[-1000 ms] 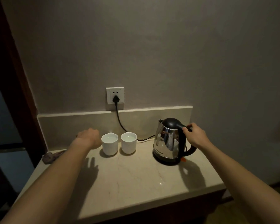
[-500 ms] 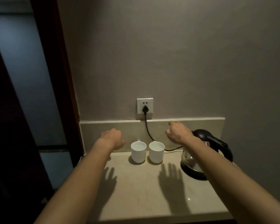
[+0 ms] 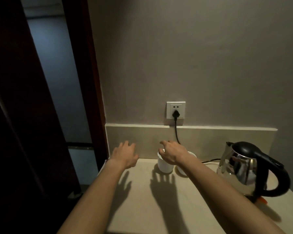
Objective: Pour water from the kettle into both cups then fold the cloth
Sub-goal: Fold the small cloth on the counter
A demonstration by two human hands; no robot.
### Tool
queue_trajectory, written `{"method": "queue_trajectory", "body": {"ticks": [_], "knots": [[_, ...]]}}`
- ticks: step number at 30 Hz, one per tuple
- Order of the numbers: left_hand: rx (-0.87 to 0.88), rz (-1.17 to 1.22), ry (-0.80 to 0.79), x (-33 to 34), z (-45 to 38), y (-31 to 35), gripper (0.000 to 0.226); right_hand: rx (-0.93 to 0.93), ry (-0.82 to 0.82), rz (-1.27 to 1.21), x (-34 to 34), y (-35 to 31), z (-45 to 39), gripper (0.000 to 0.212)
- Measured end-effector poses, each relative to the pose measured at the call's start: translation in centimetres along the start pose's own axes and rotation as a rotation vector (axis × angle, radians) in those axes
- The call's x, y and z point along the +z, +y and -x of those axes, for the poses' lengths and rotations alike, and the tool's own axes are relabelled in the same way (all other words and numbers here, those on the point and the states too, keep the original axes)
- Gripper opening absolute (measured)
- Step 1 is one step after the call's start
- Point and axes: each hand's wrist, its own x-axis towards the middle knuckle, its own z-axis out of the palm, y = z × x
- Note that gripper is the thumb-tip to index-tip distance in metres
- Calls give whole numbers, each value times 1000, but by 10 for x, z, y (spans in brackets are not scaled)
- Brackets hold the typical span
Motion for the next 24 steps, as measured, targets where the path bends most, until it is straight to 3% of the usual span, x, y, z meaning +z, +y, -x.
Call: {"method": "queue_trajectory", "body": {"ticks": [6, 15, 24], "knots": [[-122, 63, -66, 48, -5, -51, 50, -124, -88, 3, 53, -44, -36, 52], [-138, 257, 9, 134, -27, -87, 51, -239, -204, -65, 145, -101, -100, 46], [-153, 233, 97, 154, -51, -95, 40, -296, -30, -95, 186, -102, -115, 45]]}}
